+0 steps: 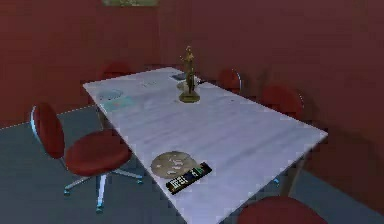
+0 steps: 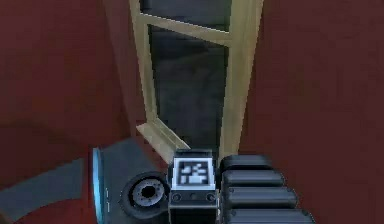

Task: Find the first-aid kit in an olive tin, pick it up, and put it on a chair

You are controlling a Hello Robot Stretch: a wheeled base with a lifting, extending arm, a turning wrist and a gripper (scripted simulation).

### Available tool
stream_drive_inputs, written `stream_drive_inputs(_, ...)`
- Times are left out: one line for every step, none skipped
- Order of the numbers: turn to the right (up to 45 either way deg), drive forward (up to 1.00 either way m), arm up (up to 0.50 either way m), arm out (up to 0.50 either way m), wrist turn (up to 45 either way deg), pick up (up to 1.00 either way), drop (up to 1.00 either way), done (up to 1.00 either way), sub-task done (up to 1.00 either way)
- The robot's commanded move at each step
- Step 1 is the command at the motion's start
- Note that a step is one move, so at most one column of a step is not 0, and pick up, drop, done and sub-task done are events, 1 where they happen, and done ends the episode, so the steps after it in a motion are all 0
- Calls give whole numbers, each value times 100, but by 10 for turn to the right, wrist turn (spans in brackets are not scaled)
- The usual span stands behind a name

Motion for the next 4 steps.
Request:
stream_drive_inputs(450,0,0,0,0,0,0,0,0)
stream_drive_inputs(390,0,0,0,0,0,0,0,0)
stream_drive_inputs(-450,0,0,0,0,0,0,0,0)
stream_drive_inputs(-450,0,0,0,0,0,0,0,0)
